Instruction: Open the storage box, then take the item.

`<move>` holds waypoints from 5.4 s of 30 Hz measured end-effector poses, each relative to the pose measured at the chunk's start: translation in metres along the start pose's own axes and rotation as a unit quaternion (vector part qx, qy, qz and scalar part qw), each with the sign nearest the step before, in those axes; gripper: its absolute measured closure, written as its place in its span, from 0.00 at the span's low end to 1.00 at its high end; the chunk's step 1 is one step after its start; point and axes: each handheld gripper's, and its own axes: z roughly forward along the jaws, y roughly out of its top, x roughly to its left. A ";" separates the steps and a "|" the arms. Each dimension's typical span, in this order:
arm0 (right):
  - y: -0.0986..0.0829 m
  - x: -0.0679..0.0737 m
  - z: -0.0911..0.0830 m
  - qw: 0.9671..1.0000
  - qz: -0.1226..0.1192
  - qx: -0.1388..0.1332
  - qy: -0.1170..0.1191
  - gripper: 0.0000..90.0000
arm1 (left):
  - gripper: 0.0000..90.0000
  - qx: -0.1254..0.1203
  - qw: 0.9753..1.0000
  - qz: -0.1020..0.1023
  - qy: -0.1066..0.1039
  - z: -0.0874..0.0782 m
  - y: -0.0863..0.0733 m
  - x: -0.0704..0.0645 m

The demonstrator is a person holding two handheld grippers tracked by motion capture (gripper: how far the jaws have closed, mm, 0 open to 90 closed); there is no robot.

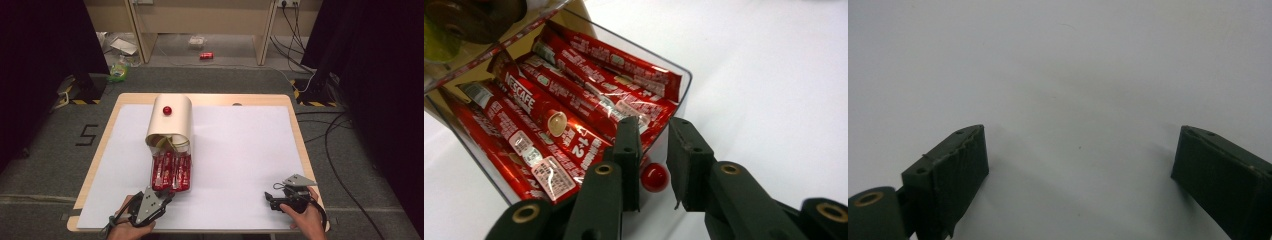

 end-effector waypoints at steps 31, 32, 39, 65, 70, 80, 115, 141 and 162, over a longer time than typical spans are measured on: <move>0.000 0.000 0.000 1.000 0.000 0.000 0.000 0.09 | 0.67 -0.011 0.996 -0.085 0.028 -0.009 0.014 0.021; 0.000 0.000 0.000 1.000 0.000 0.000 0.000 0.09 | 0.67 -0.010 0.995 -0.089 0.032 -0.008 0.015 0.022; 0.000 0.000 0.000 1.000 0.000 0.000 0.000 0.09 | 0.67 -0.002 0.993 -0.106 0.043 -0.001 0.019 0.027; 0.000 0.000 0.000 1.000 0.000 0.000 0.000 0.09 | 0.66 0.011 0.987 -0.142 0.069 0.022 0.026 0.042; 0.000 0.000 0.000 1.000 0.000 0.000 0.000 0.09 | 0.66 0.012 0.987 -0.146 0.070 0.027 0.028 0.043; 0.000 0.000 0.000 1.000 0.000 0.000 0.000 0.09 | 0.65 0.018 0.986 -0.149 0.074 0.034 0.029 0.044; 0.000 0.000 0.000 1.000 0.000 0.000 0.001 0.09 | 0.75 0.044 0.983 -0.157 0.086 0.045 0.024 0.044; 0.000 0.000 0.000 1.000 0.000 0.001 0.001 0.08 | 0.95 0.043 0.983 -0.159 0.081 0.047 0.030 0.045; 0.000 0.000 0.000 1.000 -0.001 0.001 0.001 0.08 | 0.96 0.063 0.985 -0.160 0.024 0.029 0.051 0.054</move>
